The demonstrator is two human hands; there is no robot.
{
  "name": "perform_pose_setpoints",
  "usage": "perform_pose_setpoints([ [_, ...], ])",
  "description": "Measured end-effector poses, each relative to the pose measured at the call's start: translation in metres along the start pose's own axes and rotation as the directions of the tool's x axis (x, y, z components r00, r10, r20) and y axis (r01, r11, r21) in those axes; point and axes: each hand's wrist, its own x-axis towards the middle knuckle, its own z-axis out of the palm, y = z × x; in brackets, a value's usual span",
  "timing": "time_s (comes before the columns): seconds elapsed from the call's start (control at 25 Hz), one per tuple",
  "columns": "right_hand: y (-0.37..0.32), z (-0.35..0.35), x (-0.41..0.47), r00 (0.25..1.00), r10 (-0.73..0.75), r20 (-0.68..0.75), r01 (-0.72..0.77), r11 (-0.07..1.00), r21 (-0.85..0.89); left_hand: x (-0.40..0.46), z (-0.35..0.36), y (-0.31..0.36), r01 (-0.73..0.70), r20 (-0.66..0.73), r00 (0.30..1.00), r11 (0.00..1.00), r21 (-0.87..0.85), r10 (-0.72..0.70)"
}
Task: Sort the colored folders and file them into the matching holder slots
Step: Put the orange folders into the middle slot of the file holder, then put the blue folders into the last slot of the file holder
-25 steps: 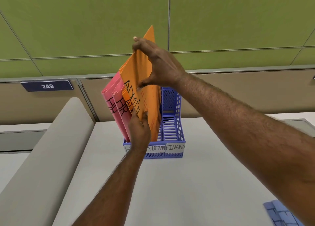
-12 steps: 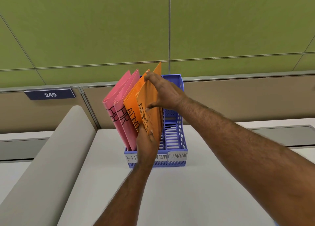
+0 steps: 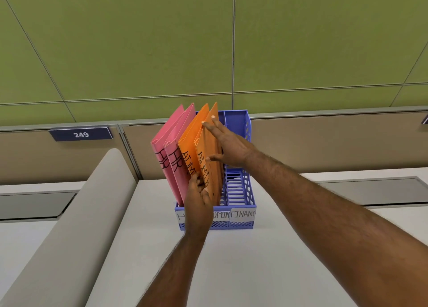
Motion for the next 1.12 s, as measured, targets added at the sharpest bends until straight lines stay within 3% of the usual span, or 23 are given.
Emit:
perform_pose_setpoints([
  [0.16,-0.007,0.008,-0.039,0.999,0.009,-0.031,-0.008,1.000,0.025,-0.021,-0.017,-0.003,0.017,0.041,0.999,1.000,-0.002,-0.017],
  [0.52,-0.017,0.085,-0.231,0.947,0.318,-0.039,-0.296,0.915,0.273,-0.123,-0.033,-0.003,0.016,0.185,0.983,1.000,-0.018,-0.013],
  [0.76,-0.010,0.118,-0.370,0.860,0.507,-0.055,-0.472,0.832,0.291,-0.208,-0.003,0.004,0.005,0.418,0.909,0.999,-0.032,0.009],
  [0.92,0.010,0.111,-0.439,0.787,0.612,-0.081,-0.563,0.765,0.312,-0.261,0.023,0.010,-0.074,0.584,0.808,0.997,-0.020,0.071],
  [1.12,0.049,0.094,-0.513,0.698,0.709,-0.107,-0.650,0.689,0.321,-0.318,0.063,0.032,-0.116,0.667,0.739,0.993,-0.017,0.098],
])
